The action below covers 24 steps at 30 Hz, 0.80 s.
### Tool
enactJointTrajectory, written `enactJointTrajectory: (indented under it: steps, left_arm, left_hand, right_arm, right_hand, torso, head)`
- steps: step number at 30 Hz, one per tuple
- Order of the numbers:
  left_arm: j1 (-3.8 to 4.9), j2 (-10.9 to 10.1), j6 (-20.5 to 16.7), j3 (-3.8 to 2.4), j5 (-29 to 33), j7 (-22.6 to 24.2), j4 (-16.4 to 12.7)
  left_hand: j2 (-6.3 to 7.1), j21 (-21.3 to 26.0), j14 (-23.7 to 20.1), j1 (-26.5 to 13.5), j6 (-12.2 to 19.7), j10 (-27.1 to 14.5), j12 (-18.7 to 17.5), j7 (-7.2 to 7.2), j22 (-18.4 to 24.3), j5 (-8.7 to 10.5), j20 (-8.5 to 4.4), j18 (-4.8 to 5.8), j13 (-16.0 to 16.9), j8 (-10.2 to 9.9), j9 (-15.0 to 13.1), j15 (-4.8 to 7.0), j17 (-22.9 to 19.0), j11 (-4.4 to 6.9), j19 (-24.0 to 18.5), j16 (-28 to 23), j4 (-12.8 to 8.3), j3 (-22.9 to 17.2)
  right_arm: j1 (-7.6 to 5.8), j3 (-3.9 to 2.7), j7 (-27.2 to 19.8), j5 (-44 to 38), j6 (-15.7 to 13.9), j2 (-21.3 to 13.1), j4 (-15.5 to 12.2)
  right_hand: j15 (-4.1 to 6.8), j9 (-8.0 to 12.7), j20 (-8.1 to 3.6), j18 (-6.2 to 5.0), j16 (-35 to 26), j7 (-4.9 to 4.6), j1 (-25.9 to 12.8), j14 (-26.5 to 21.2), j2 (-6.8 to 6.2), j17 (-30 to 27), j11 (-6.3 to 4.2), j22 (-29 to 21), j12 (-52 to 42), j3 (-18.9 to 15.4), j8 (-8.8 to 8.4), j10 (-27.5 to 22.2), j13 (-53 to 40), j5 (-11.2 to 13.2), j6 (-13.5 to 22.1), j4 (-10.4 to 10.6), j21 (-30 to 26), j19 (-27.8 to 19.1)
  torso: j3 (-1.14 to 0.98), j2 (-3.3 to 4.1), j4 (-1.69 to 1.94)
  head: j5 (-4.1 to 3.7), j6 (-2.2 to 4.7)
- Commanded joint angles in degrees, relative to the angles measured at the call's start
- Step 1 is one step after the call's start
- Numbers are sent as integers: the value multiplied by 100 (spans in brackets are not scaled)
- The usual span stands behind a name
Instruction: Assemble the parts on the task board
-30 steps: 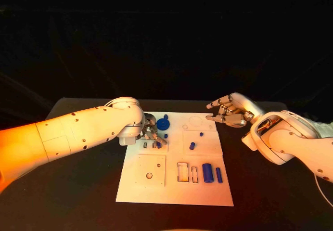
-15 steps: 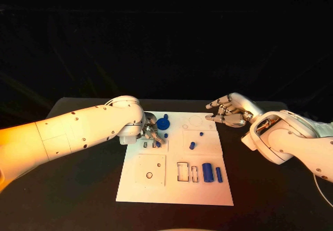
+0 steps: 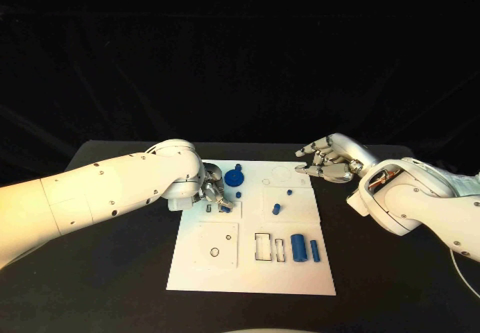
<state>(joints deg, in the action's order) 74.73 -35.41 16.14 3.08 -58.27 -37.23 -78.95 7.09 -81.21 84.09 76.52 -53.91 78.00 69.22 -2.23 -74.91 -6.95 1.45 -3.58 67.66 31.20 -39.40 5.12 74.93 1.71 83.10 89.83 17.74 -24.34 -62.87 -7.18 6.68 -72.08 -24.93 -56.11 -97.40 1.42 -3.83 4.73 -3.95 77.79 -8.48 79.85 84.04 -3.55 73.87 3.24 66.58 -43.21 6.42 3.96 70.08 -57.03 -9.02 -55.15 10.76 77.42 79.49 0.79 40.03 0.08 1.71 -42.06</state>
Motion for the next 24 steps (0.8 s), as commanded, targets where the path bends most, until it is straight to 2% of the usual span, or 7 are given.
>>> enactJointTrajectory:
  steps: [1, 4, 5, 7, 14, 17, 24]
  left_arm:
    - [3, -106, -349, -14, 186, 42, -125]
    - [2, -244, -575, -20, 201, 58, -248]
    - [1, -292, -675, -21, 204, 67, -289]
    - [-14, -412, -959, -22, 199, 94, -392]
    - [-142, -623, -1525, -24, -28, 158, -650]
    - [-210, -652, -1634, -24, -212, 148, -708]
    - [-349, -634, -1829, -24, -659, 97, -757]
  left_hand:
    - [-7, 21, 591, -127, -17, 26, -13, -13, -187, 27, 10, 38, -9, 31, -25, -25, 1507, 2, 1, 17, -996, -1069]
    - [0, 30, 591, -171, -18, 25, -23, -14, -177, 31, 10, 36, -20, 43, -46, -26, 1507, 1, -4, 17, -1017, -1139]
    - [0, 30, 591, -181, -18, 22, -28, -14, -178, 33, 10, 36, -27, 45, -51, -26, 1507, 0, -4, 17, -1019, -1153]
    - [4, 27, 591, -199, -19, 25, -27, -14, -184, 35, 10, 37, -26, 50, -59, -26, 1507, 0, -1, 17, -1025, -1174]
    - [31, -10, 591, -242, -26, 60, 22, -9, -239, 45, 9, 50, 21, 64, -79, -24, 1507, 3, 30, 17, -1037, -1205]
    - [42, -13, 591, -261, -29, 68, 30, -6, -244, 48, 8, 50, 26, 70, -87, -24, 1507, 5, 33, 17, -1038, -1215]
    - [51, -22, 591, -309, -32, 58, 3, -4, -258, 62, 7, 53, -6, 76, -100, -21, 1507, 7, 42, 17, -1027, -1230]
  right_arm:
    - [5, -2, 15, -47, 77, 6, 7]
    - [6, -2, 20, -45, 71, 13, 14]
    - [7, -1, 21, -44, 70, 13, 18]
    - [10, -1, 22, -39, 70, 11, 29]
    - [13, 0, 24, -25, 66, -9, 32]
    - [13, 0, 31, -25, 65, -11, 30]
    - [14, 0, 46, -34, 62, -13, 36]
  right_hand:
    - [-20, -3, 5, -81, -15, 7, -73, 224, 5, -4, -3, -7, 37, -9, 9, -30, 8, -28, -45, 35, -34, -37]
    - [-20, -3, 4, -81, -16, 6, -86, 226, 21, 0, -2, -9, 42, -11, 9, -30, 18, -39, -46, 62, -37, -36]
    - [-20, -3, 4, -81, -19, 6, -91, 227, 27, -2, -2, -8, 42, -12, 9, -29, 20, -43, -46, 71, -38, -35]
    - [-20, -3, 4, -81, -20, 6, -94, 227, 30, -2, -2, -10, 43, -12, 9, -30, 23, -46, -46, 76, -39, -35]
    - [-20, -3, 4, -82, -20, 6, -101, 228, 36, 1, -2, -15, 45, -15, 9, -30, 28, -52, -47, 90, -44, -37]
    - [-20, -3, 4, -82, -20, 6, -101, 228, 36, 1, -2, -15, 45, -15, 9, -30, 28, -52, -47, 90, -44, -37]
    - [-20, -4, 4, -82, -24, 6, -115, 230, 43, 0, -2, -18, 37, -21, 10, -24, 28, -64, -49, 114, -47, -36]
  torso:
    - [-6, -1, 4]
    - [-13, 1, -2]
    - [5, 6, -4]
    - [12, 3, 7]
    - [0, 0, 27]
    - [-1, -4, 36]
    - [6, 7, 21]
  head:
    - [25, -10]
    - [57, -1]
    - [57, 3]
    - [44, -9]
    - [50, -19]
    - [45, -29]
    - [53, -27]
